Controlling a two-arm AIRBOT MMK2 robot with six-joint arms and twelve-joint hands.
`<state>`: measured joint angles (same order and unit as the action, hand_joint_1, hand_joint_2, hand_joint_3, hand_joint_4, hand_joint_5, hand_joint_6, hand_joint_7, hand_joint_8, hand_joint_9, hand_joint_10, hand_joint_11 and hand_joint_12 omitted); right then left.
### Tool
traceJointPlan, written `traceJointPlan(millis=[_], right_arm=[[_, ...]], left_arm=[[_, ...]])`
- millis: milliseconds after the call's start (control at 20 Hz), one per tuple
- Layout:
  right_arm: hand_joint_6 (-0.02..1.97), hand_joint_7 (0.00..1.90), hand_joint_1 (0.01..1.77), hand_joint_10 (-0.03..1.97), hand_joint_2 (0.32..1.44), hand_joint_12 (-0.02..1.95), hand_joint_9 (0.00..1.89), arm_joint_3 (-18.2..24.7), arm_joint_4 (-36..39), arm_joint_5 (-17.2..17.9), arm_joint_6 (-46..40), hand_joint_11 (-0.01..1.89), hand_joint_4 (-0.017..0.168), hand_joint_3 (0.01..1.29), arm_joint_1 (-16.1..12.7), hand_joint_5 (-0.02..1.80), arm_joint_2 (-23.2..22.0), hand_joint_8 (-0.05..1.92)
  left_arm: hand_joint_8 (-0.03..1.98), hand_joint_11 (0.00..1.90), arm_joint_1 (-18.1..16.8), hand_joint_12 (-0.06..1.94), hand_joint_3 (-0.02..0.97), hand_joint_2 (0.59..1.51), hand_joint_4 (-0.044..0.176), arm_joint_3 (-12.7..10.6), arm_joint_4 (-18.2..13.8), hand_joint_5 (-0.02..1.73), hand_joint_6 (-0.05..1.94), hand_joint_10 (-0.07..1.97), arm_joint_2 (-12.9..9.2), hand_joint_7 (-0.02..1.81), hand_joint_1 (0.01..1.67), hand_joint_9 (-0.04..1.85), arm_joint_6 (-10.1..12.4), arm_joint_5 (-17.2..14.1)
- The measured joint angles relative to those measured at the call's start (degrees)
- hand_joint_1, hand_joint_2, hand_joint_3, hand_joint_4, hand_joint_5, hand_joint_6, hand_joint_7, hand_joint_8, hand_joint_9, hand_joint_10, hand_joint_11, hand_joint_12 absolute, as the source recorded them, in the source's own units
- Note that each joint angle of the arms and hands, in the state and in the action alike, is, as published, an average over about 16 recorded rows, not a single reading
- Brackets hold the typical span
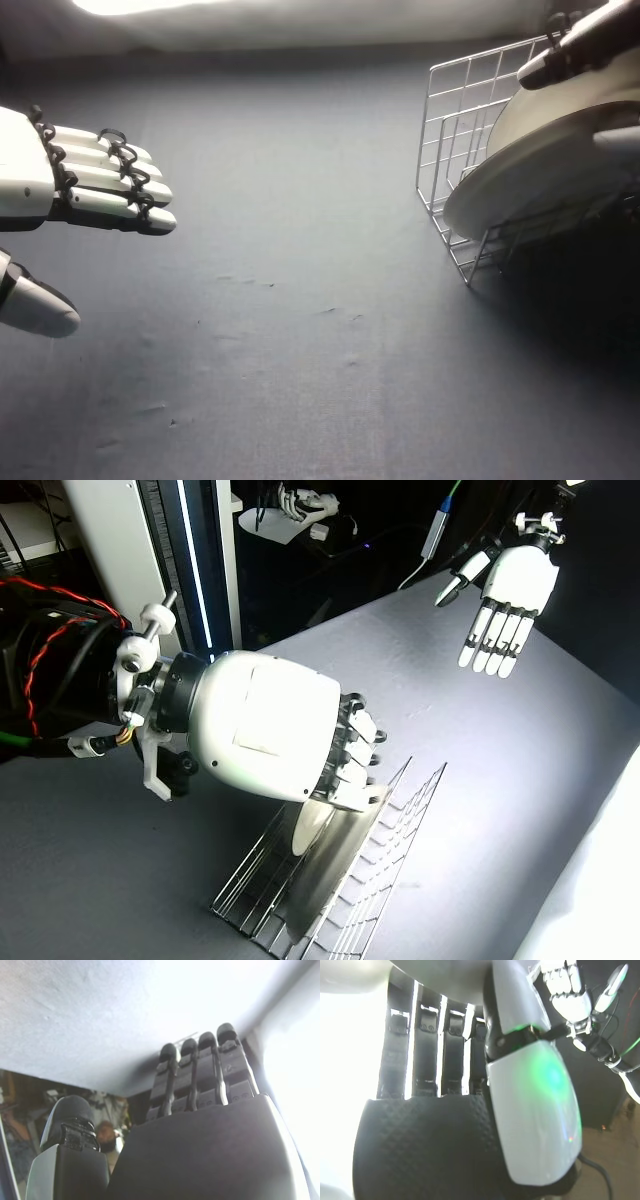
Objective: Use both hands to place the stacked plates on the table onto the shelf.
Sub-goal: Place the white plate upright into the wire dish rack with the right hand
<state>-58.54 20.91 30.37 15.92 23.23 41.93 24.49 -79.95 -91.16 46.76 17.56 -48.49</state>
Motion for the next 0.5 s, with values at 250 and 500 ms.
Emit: traceJointPlan(millis=[250, 500], right_arm=[[0.10, 0.71, 1.18, 0.14, 1.10, 1.04, 0.71, 0.0, 3.9, 2.9, -0.1, 0.33, -0.002, 0.01, -0.9, 0.63, 0.2, 0.09], [0.02, 0.54, 1.03, 0.01, 1.08, 1.00, 0.55, 0.0, 11.6, 6.8, -0.1, 0.18, -0.001, 0.01, -1.8, 0.46, 0.6, 0.02]], left_arm=[[0.00, 0.02, -1.1, 0.02, 0.003, 1.174, 0.000, 2.0, -0.2, 0.12, 0.02, 0.01, 0.0, 0.05, 0.01, 0.02, -0.2, -0.5], [0.00, 0.02, -2.9, 0.02, 0.003, 1.169, 0.000, 4.9, -0.4, 0.11, 0.02, 0.01, -0.3, 0.05, 0.01, 0.02, 0.0, -1.3]])
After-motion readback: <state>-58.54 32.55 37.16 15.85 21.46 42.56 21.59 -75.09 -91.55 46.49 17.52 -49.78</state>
